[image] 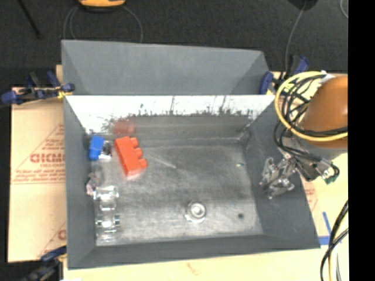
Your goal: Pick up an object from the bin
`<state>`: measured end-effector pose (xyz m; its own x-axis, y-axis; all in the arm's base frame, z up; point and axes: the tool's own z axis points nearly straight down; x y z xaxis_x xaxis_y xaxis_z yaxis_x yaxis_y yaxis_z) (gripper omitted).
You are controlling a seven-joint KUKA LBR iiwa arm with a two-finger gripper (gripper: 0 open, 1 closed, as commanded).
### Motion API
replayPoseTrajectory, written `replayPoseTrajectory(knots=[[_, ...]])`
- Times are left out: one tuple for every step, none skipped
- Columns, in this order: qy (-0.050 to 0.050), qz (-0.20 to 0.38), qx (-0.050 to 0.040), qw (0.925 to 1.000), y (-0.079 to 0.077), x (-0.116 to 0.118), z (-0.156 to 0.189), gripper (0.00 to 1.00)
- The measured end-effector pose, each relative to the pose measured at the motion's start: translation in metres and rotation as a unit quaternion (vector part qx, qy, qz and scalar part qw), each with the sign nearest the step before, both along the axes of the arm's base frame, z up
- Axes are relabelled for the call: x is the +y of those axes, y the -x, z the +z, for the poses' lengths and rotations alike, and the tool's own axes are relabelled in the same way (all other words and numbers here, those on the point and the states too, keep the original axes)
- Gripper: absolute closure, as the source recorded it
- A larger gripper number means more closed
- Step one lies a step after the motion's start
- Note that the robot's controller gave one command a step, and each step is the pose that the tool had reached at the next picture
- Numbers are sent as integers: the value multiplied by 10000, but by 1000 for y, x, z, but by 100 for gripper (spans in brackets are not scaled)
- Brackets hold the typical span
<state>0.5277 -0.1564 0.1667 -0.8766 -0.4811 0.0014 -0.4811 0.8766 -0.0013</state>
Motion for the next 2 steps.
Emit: replayPoseTrajectory(knots=[[-22, -921, 15, 9957, 20, 8, -15, 100], [-20, -2169, -43, 9762, -16, 16, -5, 100]])
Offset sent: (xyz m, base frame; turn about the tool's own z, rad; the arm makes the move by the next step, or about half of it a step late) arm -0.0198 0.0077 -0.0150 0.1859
